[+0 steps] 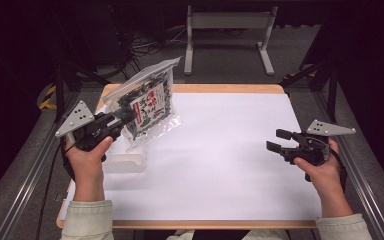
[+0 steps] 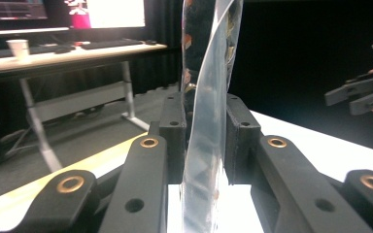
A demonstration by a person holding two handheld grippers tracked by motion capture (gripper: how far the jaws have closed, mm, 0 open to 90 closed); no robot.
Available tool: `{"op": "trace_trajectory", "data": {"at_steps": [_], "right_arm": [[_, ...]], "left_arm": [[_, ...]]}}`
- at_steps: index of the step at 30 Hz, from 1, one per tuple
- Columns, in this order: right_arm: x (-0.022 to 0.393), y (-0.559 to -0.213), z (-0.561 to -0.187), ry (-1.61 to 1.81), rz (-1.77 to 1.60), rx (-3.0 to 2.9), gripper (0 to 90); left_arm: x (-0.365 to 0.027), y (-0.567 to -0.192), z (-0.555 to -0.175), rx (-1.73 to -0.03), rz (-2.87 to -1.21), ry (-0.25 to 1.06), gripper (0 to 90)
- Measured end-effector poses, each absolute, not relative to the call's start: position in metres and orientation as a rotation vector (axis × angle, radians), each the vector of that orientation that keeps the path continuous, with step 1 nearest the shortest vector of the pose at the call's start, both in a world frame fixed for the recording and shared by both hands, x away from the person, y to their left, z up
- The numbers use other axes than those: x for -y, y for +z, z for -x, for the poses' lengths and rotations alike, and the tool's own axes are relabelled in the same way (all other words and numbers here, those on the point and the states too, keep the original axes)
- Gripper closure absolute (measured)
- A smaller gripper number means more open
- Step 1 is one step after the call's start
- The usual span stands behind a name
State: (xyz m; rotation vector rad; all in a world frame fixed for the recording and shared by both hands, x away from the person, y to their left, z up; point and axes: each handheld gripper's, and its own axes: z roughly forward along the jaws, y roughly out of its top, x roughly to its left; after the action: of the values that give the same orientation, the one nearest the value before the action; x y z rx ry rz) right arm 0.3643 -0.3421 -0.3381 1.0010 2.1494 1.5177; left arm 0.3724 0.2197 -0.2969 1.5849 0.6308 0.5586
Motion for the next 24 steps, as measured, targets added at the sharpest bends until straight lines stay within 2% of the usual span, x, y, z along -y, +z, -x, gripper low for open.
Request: {"op": "trace_trajectory", "data": {"at_steps": [12, 24], "right_arm": [[0.334, -0.340, -0.372, 1.527, -0.984, -2.177, 33.8], [0.334, -0.341, -0.373, 1.526, -0.987, -2.181, 34.0]], "left_arm": [[-0.253, -0.300, -0.361, -0.701, -1.557, 0.651, 74.2], [-0.265, -0.304, -0.362, -0.765, -1.537, 0.706, 74.2]]}}
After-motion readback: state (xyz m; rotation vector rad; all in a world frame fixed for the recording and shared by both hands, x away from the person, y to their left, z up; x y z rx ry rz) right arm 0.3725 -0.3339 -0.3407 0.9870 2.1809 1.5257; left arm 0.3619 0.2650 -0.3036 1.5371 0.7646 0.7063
